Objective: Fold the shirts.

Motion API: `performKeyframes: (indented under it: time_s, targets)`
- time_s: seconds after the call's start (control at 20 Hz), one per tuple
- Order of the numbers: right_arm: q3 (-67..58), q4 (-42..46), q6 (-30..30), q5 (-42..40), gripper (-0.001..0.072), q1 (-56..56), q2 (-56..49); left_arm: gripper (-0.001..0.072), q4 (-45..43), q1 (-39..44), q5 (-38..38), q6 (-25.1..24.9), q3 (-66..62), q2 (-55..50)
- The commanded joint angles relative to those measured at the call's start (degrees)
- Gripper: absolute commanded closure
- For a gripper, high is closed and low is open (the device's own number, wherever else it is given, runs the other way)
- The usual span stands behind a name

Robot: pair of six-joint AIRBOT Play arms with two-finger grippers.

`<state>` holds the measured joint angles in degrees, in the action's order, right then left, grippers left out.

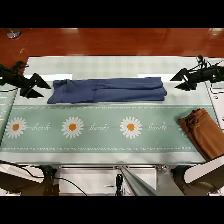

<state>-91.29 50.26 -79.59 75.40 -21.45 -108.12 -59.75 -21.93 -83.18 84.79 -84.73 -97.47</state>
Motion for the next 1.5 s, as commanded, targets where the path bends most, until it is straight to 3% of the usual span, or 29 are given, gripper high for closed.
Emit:
performKeyframes:
  time_s: [0.0,0.05,0.15,0.35,0.4,0.45,0.5,0.55,0.6,0.65,0.7,0.85,1.0,1.25,1.45]
  targets:
    - [-0.07,-1.84,0.11,1.55,0.0088,0.76,-2.56,0.0006,2.78,-0.35,13.25,-9.51,9.88,11.32]
    - [-0.07,-1.90,0.15,1.51,0.0087,1.92,-3.41,0.0006,7.39,0.87,18.67,-14.21,14.01,15.82]
    - [-0.07,-3.10,1.29,1.60,0.0087,4.11,-4.92,0.0006,13.51,3.72,25.24,-16.61,20.50,23.52]
    - [-0.09,-9.90,2.82,1.01,0.0088,8.85,-6.23,0.0006,14.80,10.56,25.94,-17.94,23.47,28.59]
    - [-0.09,-9.51,2.84,1.11,0.0156,9.66,-6.23,0.0006,14.78,12.70,26.32,-19.93,23.50,28.48]
    - [-0.09,-9.53,2.75,2.12,0.0452,9.90,-6.16,0.0006,14.80,14.56,26.88,-20.26,23.50,28.26]
    - [-0.09,-10.29,2.82,4.07,0.0676,9.88,-5.90,0.0006,14.80,16.48,27.54,-20.22,23.50,28.09]
    - [-0.09,-10.43,3.96,6.49,0.0680,9.75,-5.01,0.0010,14.82,18.25,28.13,-20.20,23.50,28.02]
    - [-0.07,-9.55,4.28,8.59,0.0680,9.73,-3.39,0.0144,14.82,20.26,28.35,-20.09,23.47,28.00]
    - [-0.07,-7.74,4.31,9.90,0.0680,9.73,-1.07,0.0566,14.80,22.05,28.33,-20.13,23.50,27.98]
    - [-0.07,-5.31,4.55,10.75,0.0680,9.73,1.62,0.0670,15.06,24.20,28.83,-20.33,23.47,27.87]
    - [1.60,2.03,5.25,12.63,0.0680,9.73,12.70,0.0683,17.73,31.15,30.27,-20.28,23.47,27.34]
    - [10.21,2.58,5.57,10.64,0.0680,9.77,26.77,0.0684,20.76,40.15,32.37,-20.00,22.29,24.94]
    - [24.79,1.64,2.60,10.56,0.0679,9.77,50.12,0.0684,20.79,53.57,38.91,-15.91,13.31,12.00]
    - [28.55,1.29,-0.02,10.36,0.0680,9.77,61.59,0.0684,21.11,62.47,35.95,-9.84,3.69,-1.36]
